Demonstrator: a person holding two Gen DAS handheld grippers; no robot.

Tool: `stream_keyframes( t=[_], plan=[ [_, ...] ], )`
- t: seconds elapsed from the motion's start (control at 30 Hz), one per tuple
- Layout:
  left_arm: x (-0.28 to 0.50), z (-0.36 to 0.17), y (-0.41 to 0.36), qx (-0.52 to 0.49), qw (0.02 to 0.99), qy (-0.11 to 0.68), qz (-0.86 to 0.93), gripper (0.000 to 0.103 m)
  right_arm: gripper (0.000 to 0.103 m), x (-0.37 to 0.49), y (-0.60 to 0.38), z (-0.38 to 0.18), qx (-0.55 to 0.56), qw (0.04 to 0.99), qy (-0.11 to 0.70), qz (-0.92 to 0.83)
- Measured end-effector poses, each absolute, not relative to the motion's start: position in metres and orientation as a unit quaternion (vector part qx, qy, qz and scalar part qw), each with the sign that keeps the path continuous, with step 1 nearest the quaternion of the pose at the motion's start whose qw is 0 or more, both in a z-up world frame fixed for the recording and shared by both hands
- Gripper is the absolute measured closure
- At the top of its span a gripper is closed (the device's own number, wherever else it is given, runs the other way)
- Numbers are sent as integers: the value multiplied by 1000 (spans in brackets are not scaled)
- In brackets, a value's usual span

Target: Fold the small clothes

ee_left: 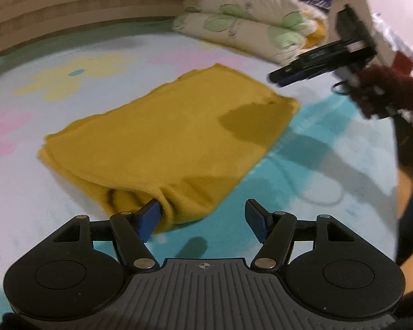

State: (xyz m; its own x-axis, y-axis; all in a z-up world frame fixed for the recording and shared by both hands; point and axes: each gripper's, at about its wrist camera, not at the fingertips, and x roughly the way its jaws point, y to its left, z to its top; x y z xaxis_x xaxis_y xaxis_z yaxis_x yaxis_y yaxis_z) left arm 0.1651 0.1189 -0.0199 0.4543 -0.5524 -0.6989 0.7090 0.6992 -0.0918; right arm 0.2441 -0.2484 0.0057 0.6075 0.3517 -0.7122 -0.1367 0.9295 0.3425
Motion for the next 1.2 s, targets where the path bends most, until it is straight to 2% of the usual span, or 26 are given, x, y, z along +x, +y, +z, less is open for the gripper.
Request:
stream_keyframes(
  t=[0.1,0.23,0.5,0.67,0.9,1.03,1.2],
  plan=[
    [169,-26,118,131,851,378,-340,39,41,244,-247,8,129,888,419,141],
    [170,-31,118,154,844,388,-337,52,41,244,-246,8,126,888,418,143],
    [167,-27,121,178,853,368,-326,64,41,249,-245,7,127,887,421,145],
    [166,-33,110,209,838,374,-340,81,41,248,-242,6,125,886,422,148],
    [166,-33,108,233,841,365,-325,84,41,248,-242,5,126,884,424,150],
    [166,-30,112,221,843,361,-333,99,41,249,-240,5,125,883,426,152],
    [164,-26,109,226,837,362,-343,100,41,249,-237,4,124,882,427,156]
  ],
)
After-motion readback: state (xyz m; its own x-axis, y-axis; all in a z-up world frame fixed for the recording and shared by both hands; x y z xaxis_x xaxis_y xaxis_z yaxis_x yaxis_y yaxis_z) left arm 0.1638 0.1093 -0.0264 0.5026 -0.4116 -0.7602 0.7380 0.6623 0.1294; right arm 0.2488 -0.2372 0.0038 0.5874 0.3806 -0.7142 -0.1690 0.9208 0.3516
